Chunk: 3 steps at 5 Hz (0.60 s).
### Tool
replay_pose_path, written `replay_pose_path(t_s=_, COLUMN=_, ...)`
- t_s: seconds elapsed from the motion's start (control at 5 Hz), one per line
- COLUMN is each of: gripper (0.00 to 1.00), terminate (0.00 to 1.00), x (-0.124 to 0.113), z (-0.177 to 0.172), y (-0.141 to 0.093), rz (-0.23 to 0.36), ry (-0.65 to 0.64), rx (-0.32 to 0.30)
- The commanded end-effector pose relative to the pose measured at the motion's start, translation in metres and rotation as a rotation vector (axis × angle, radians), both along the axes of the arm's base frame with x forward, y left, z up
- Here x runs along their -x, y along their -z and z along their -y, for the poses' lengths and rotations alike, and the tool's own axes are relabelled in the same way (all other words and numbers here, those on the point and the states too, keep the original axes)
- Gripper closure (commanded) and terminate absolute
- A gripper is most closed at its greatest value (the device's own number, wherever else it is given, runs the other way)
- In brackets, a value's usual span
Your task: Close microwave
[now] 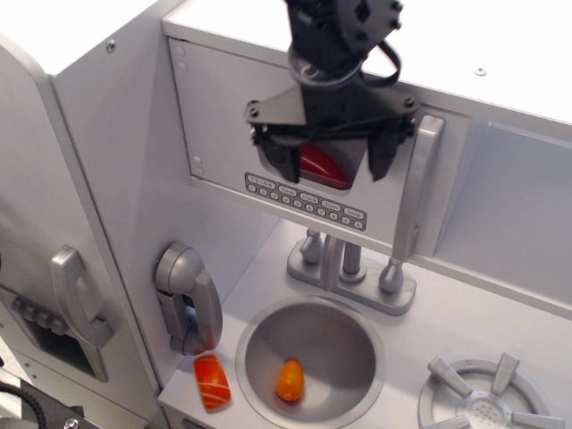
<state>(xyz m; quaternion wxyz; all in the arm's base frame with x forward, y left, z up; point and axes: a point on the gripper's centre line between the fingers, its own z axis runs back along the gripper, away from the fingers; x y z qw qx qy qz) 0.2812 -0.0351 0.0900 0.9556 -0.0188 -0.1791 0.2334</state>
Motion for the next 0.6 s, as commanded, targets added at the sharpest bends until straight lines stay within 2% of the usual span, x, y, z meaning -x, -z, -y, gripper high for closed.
replay_pose_path(t_s=0.0, gripper=0.0, terminate=0.0, x=0.057, z=-0.027, y=-0.01, rz=-0.091, ry=0.105, rx=-0.028)
replay_pose_path(t_s=0.2, gripper=0.0, terminate=0.0, x=0.072, z=-0.041, y=-0.006, rz=-0.131, ry=0.12, rx=-0.003)
replay_pose_path(t_s=0.4, gripper=0.0, terminate=1.0, x=0.08, z=-0.057, y=-0.003, rz=-0.142, ry=0.117, rx=-0.003)
